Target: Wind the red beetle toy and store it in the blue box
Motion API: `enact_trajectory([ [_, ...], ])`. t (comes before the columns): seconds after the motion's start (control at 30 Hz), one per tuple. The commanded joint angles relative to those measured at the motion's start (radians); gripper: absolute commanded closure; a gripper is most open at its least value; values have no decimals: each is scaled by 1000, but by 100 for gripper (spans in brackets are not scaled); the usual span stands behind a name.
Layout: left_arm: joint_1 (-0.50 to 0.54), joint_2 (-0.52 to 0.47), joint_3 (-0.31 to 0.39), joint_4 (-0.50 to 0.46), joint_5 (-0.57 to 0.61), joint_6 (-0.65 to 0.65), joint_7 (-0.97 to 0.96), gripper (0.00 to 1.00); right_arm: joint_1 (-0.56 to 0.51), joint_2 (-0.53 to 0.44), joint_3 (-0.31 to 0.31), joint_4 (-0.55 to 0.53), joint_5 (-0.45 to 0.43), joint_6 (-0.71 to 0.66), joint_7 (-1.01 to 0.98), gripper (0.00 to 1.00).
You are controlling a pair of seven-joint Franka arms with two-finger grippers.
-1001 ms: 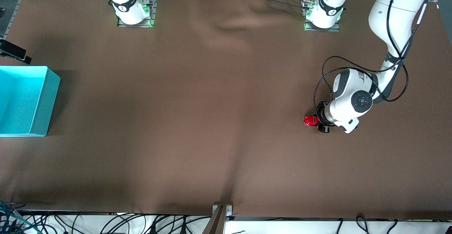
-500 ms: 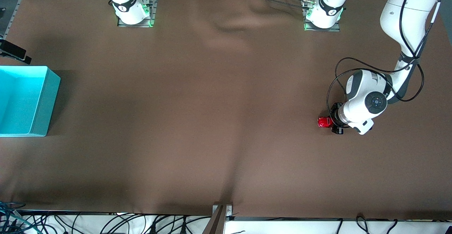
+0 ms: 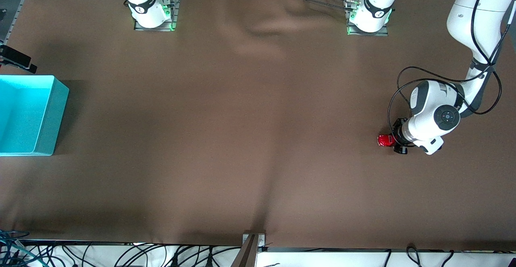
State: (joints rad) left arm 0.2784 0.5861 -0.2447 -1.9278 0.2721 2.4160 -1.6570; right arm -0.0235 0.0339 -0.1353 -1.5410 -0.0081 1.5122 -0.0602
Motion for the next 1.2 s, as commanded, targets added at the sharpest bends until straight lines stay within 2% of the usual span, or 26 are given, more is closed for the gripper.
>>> enact_trajectory([
  [0.0, 25, 87, 10, 20, 47, 43, 42, 100, -6, 4, 2, 18, 16, -10, -9, 0],
  [0.67, 62, 90, 10, 21, 91, 43, 69, 100, -7, 4, -1, 18, 19, -10, -9, 0],
  [0.93, 70, 81, 7, 36, 91, 41, 71, 66, -7, 3, 0, 18, 19, -10, -9, 0],
  [1.03, 71, 78, 7, 46, 87, 40, 79, 47, -7, 4, 0, 18, 19, -10, -9, 0],
  [1.17, 73, 72, 4, 55, 78, 31, 83, 38, -7, 4, 0, 18, 19, -10, -7, 0],
])
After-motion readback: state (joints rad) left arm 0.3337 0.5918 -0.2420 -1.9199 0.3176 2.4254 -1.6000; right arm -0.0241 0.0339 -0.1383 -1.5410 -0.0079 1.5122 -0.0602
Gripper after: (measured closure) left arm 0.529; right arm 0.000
